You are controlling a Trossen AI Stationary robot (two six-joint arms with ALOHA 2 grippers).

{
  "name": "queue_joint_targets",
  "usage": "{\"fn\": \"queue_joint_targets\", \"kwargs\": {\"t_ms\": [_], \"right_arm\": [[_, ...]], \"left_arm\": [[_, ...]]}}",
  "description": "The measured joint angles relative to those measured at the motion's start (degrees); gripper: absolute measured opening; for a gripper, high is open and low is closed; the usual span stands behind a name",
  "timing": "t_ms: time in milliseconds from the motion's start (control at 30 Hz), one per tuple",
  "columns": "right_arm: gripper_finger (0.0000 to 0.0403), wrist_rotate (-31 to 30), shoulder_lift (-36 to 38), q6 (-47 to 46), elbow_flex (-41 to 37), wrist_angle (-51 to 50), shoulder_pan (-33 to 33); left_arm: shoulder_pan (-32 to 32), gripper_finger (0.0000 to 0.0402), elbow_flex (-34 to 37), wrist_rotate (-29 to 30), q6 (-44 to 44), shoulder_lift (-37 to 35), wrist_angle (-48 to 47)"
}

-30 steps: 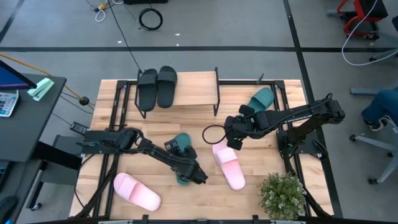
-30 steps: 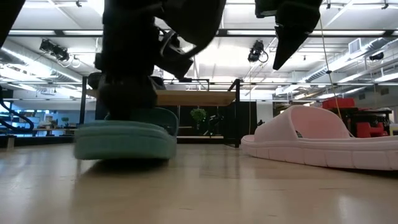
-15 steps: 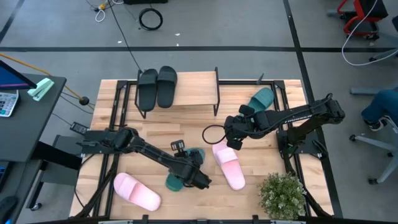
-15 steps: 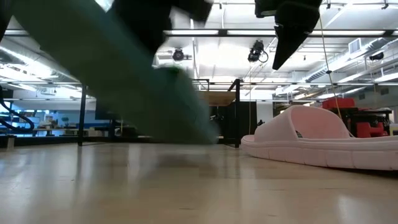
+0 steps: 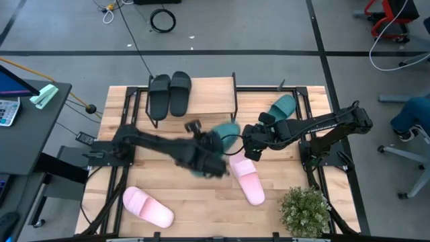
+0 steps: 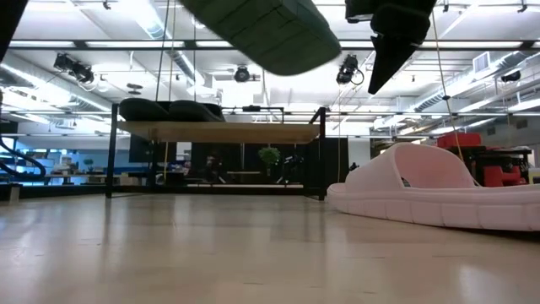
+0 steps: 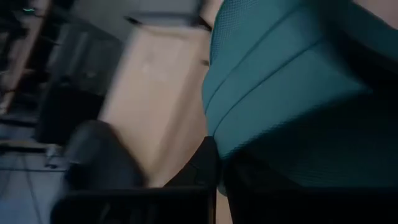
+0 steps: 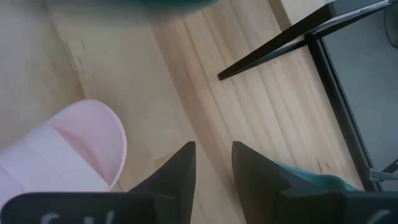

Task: Pick and place slides into the shelf
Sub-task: Put the left green slipper on the shelf

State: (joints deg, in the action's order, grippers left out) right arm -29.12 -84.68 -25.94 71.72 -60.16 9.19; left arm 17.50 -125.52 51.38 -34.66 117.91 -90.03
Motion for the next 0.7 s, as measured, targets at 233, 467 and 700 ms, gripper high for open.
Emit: {"fn": "queue_joint_targets", "kwargs": {"t_ms": [233, 467, 700], "right_arm": [[0.0110, 0.0, 0.0, -0.1, 0.0, 0.0, 0.0], [0.0110, 0.0, 0.0, -1.3, 0.0, 0.0, 0.0], [0.0110, 0.0, 0.0, -1.0, 0.0, 0.0, 0.0]], "left_arm": [[-10.3, 0.0022, -7.4, 3.4, 8.4, -0.1, 0.0], [-21.6, 0.0015, -9.0, 3.6, 8.4, 0.0, 0.0], [-31.2, 0.0019, -9.0, 2.7, 8.3, 0.2, 0.0]]}}
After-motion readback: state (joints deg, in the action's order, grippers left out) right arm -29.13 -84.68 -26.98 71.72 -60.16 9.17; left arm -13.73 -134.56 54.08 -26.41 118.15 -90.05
